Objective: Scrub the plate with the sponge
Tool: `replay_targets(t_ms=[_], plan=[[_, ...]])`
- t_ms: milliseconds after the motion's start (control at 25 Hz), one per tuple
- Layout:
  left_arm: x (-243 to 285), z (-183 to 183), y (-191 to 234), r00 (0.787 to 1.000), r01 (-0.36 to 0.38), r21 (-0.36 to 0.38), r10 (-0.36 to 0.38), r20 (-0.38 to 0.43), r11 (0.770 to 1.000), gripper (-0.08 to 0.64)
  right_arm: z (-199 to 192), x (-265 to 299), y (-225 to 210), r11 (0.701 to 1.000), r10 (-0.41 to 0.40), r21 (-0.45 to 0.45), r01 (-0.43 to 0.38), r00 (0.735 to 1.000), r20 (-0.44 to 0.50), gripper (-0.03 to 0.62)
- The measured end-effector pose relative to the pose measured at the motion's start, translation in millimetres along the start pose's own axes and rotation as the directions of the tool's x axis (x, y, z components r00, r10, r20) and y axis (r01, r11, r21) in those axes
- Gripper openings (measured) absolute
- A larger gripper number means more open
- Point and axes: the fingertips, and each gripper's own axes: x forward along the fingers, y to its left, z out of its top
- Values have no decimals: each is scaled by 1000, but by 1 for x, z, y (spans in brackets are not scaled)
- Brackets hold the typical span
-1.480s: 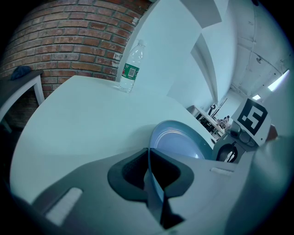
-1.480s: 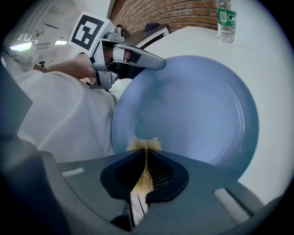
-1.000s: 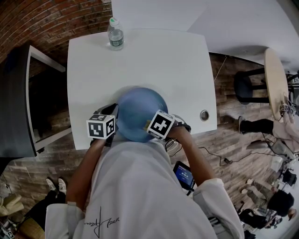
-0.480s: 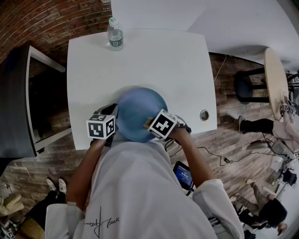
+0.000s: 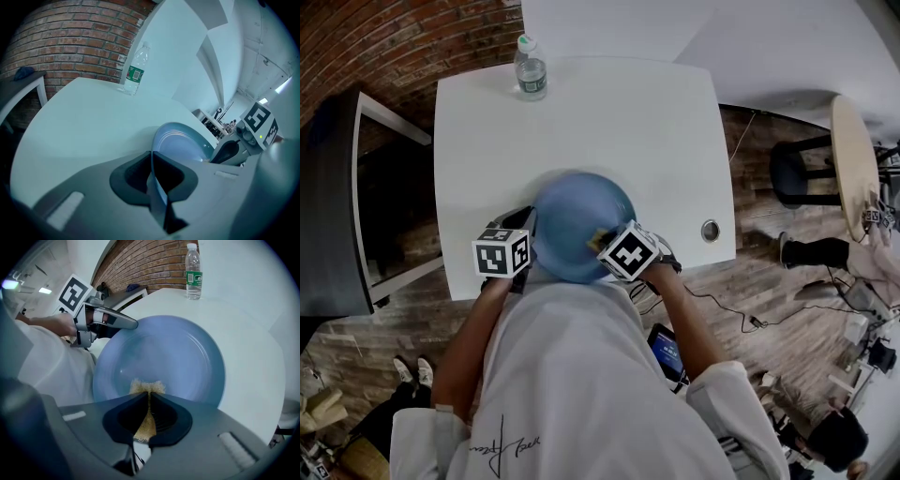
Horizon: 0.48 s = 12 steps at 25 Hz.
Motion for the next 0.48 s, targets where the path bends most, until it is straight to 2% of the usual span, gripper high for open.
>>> replay_targets(t_ms=[480], plan=[[1,0,2,1000,0,-22,0,5,1000,29,14,1,-4,997,-71,17,70,992,100,25]])
